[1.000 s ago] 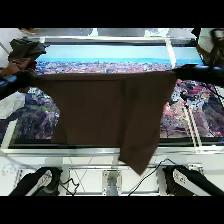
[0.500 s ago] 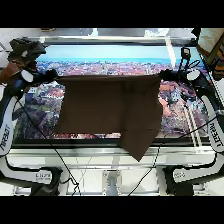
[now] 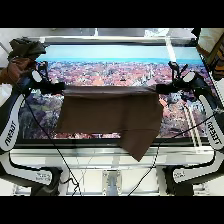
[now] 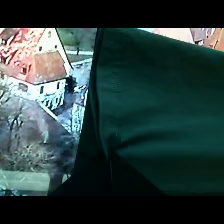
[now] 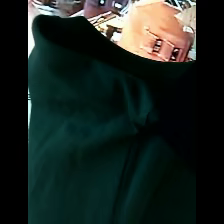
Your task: Fold the shirts.
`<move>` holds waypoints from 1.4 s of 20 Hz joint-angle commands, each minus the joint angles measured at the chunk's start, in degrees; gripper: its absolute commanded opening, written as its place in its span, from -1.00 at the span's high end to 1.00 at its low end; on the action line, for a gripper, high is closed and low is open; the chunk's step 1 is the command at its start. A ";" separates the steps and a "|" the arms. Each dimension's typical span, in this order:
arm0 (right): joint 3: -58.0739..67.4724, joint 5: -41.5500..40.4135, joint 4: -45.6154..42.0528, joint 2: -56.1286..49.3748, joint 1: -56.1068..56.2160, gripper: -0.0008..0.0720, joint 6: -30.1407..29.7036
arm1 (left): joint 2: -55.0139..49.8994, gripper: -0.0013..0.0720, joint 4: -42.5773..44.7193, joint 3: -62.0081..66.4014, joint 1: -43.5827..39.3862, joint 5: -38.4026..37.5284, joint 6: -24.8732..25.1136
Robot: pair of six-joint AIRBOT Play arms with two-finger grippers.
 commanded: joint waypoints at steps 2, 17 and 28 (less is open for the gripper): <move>-2.89 9.68 -3.21 0.33 0.07 0.91 2.27 | 0.46 0.94 2.49 -0.76 -0.15 -5.53 -0.76; -11.08 3.74 1.70 21.35 -0.96 0.04 -4.50 | 15.69 -0.04 2.84 -6.14 -0.24 6.93 -1.75; -53.18 12.07 10.75 49.83 -22.40 -0.28 -2.64 | 53.48 -0.03 6.40 -38.25 5.44 -2.05 -9.94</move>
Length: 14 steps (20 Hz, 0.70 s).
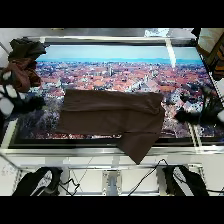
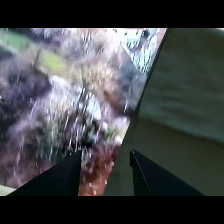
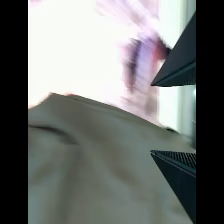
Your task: Fold the shirts.
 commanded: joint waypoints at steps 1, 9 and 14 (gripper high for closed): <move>-15.13 -2.47 12.66 3.72 -4.04 -0.31 -2.95 | 9.81 -0.03 -3.91 -6.62 0.66 -0.48 -1.86; -18.97 -2.51 15.82 3.72 -4.04 -0.31 3.13 | 12.90 -0.03 -4.24 -2.36 0.66 -0.35 -1.86; -27.26 -8.20 17.05 3.72 -4.04 -0.31 4.72 | 12.92 -0.03 -5.77 -2.34 0.66 -1.03 -1.84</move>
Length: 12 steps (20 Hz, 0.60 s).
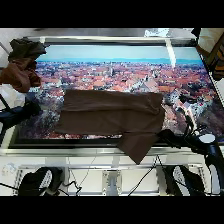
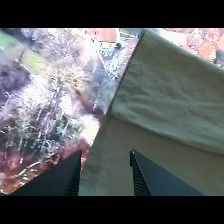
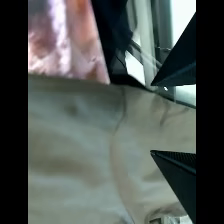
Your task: Fold the shirts.
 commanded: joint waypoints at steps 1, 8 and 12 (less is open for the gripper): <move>-5.38 -3.52 0.96 0.04 0.00 -0.31 1.75 | 0.20 -0.03 -0.83 0.17 0.07 -0.50 -0.04; -7.87 -13.29 6.49 0.00 0.00 -0.29 1.64 | 0.20 -0.03 -0.81 0.17 0.07 0.09 -0.04; -8.07 -14.51 7.63 -0.02 0.00 0.27 1.73 | 0.20 -0.03 -0.81 0.17 0.07 0.07 -0.04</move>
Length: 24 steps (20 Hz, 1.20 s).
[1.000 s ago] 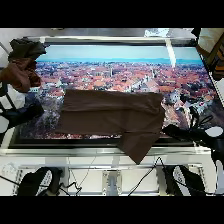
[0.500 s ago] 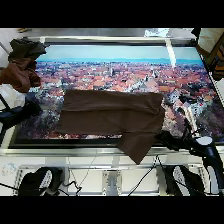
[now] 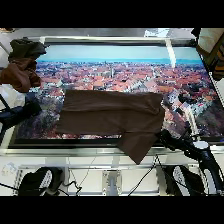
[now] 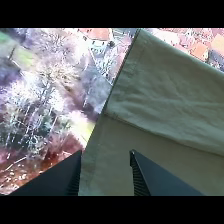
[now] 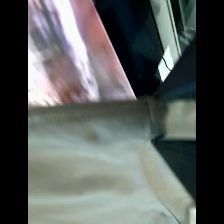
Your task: Fold the shirts.
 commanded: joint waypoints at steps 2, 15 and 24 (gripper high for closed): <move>-1.51 -3.17 4.24 -0.02 -0.02 0.30 -0.02 | 0.04 -0.03 -0.02 0.07 0.07 0.17 0.02; -1.16 5.27 22.95 0.15 -0.02 0.90 -11.85 | 0.04 -0.01 11.69 -2.51 0.52 -14.25 -3.54; 1.86 7.17 19.06 0.15 -0.02 0.90 -11.30 | -1.57 0.01 -6.67 -18.45 6.16 -7.65 0.20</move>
